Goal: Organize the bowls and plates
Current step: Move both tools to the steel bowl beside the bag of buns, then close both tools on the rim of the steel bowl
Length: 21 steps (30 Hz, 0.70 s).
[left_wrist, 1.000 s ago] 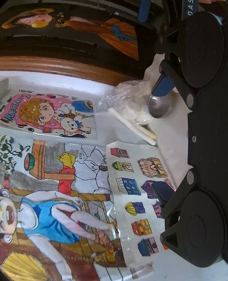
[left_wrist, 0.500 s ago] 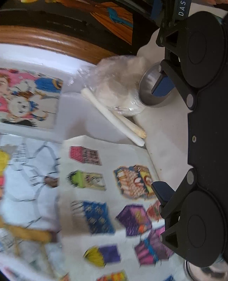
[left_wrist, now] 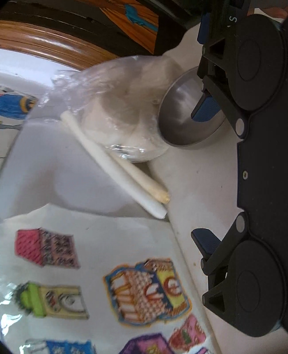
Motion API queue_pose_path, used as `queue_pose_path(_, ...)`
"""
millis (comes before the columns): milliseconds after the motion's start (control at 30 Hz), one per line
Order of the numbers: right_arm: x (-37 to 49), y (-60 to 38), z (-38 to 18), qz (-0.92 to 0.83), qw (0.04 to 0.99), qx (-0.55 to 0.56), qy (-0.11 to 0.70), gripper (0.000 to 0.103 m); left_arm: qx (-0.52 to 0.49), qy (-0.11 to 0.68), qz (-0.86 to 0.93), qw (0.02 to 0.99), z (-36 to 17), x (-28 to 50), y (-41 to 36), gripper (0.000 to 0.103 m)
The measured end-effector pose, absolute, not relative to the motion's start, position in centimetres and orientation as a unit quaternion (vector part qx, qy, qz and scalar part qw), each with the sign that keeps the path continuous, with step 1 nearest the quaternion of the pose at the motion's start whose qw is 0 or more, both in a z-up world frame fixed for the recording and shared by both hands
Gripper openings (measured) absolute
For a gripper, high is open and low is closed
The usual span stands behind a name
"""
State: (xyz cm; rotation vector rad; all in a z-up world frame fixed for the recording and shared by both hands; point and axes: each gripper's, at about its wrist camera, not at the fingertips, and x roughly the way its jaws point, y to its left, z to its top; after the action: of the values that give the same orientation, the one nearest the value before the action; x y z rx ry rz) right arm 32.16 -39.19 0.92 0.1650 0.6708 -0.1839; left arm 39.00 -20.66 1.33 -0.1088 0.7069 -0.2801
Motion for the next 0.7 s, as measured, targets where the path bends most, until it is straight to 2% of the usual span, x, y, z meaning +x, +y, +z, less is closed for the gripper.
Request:
queue_pose_path(133,33.1,-39.9,-0.2,-0.096,0.931,0.093,0.340,0.074,-0.059,0.353,-0.137,0.924,0.4,39.8,-21.3,0.100)
queue_pose_path(233,33.5,-40.3,-0.8,-0.093,0.928,0.107,0.346,0.067,-0.063,0.362,-0.143,0.919,-0.2,40.4,-21.8,0.093)
queue_pose_path(500,33.8,-40.1,-0.9,-0.082,0.928,0.119,0.344,0.051,-0.060,0.367,-0.173,0.912,-0.8,40.8,-23.0,0.064)
queue_pose_path(567,33.9,-40.1,-1.1,-0.079,0.927,0.121,0.346,0.049,-0.054,0.367,-0.179,0.911,-0.8,40.8,-23.1,0.057)
queue_pose_path(700,33.9,-40.1,-1.2,-0.076,0.927,0.128,0.344,0.044,-0.057,0.367,-0.187,0.909,-0.7,40.8,-23.0,0.050)
